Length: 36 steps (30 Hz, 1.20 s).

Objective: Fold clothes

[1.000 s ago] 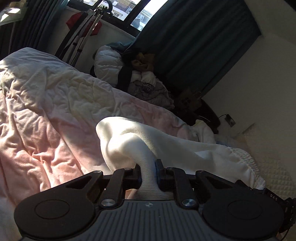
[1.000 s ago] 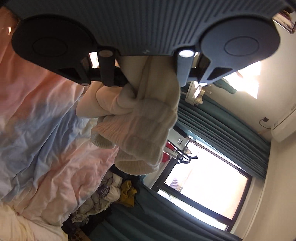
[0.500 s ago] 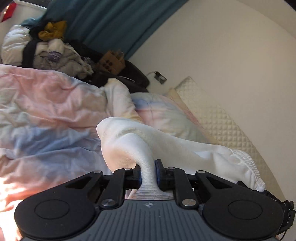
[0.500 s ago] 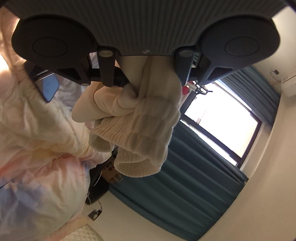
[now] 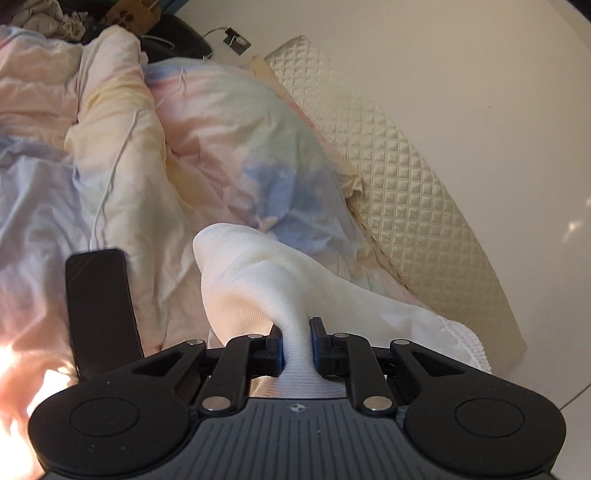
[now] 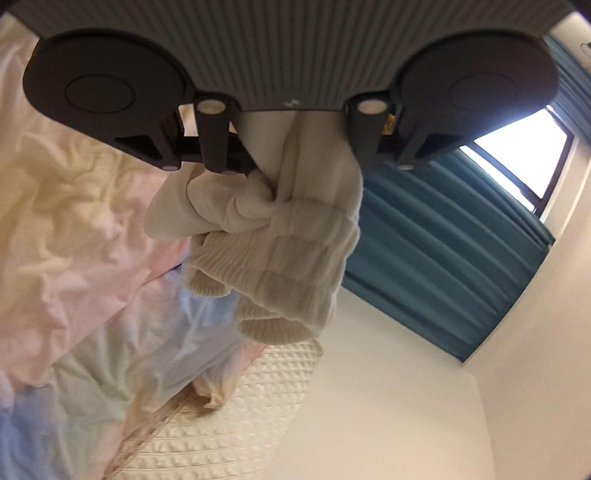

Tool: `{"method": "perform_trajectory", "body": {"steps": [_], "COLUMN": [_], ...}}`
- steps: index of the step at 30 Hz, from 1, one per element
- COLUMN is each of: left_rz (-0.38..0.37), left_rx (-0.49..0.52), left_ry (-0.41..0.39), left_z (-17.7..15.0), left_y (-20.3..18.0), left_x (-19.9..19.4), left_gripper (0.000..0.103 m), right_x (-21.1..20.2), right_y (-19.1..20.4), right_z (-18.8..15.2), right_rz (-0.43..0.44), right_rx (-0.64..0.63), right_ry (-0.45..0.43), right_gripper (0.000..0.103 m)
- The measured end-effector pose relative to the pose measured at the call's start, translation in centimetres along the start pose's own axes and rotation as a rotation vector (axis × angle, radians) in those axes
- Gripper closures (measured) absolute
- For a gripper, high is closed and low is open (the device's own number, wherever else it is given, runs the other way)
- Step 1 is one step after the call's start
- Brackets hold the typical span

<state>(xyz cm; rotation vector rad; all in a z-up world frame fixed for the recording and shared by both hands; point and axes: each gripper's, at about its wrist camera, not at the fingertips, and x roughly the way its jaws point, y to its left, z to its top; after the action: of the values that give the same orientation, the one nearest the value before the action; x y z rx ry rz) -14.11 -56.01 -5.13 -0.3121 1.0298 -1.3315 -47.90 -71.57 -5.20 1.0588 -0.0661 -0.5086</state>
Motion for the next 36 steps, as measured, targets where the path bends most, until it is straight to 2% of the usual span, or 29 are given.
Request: {"method": "perform_trajectory", "body": {"steps": [5,10,14,17,19,21,22,24,28,30,31,32,35,36], "left_rz": [0.078,0.112,0.111,0.129,0.14,0.131,0.132,0.146,0.147,0.155,0.16,0.163,0.169,0.169], "left_rx": [-0.009,-0.014,0.044,0.129,0.183,0.226,0.246,0.294,0.368,0.403,0.416,0.427,0.461,0.48], "left_ry": [0.136,0.2,0.239,0.243,0.231,0.213,0.204,0.181,0.142,0.118,0.103,0.09,0.045,0.026], "left_z": [-2.9,-3.3,-3.9,-4.4,-4.6,-4.9,-5.0,-5.2,-5.5,-5.6,-5.6,-5.6,-5.8,-5.9], "left_y": [3.2,6.3,5.9,4.1,2.9,2.0,1.5,0.3,-2.2,-3.5,-4.0,-4.7,-6.6,-7.3], "left_x": [4.0,5.6,4.9,3.1,2.0,0.6,-0.1,-1.6,-4.9,-6.7,-7.6,-8.6,-11.7,-12.8], "left_gripper": [0.089,0.089,0.086,0.078,0.069,0.046,0.041,0.023,0.017,0.011,0.011,0.01,0.0,0.0], "right_x": [-1.4,-2.8,-3.7,-4.6,-4.7,-4.8,-4.9,-5.1,-6.1,-7.1,-7.6,-8.5,-10.0,-10.3], "right_y": [-4.8,-9.7,-12.9,-14.2,-13.9,-12.9,-12.2,-10.9,-8.2,-6.9,-6.3,-5.5,-3.1,-2.1], "right_z": [-2.5,-5.0,-7.3,-8.2,-8.1,-7.9,-7.8,-7.6,-7.1,-6.9,-6.7,-6.9,-6.6,-6.7], "right_rz": [-0.097,-0.193,-0.264,-0.237,-0.249,-0.303,-0.335,-0.401,-0.522,-0.548,-0.56,-0.566,-0.566,-0.564], "right_rx": [0.04,0.08,0.095,0.155,0.161,0.136,0.123,0.097,0.0,-0.04,-0.062,-0.087,-0.168,-0.197], "right_ry": [0.001,0.002,0.002,-0.026,-0.026,-0.024,-0.023,-0.021,-0.032,-0.04,-0.047,-0.056,-0.061,-0.061], "right_gripper": [0.072,0.071,0.065,0.064,0.062,0.058,0.055,0.051,0.041,0.033,0.024,0.02,0.02,0.02]}}
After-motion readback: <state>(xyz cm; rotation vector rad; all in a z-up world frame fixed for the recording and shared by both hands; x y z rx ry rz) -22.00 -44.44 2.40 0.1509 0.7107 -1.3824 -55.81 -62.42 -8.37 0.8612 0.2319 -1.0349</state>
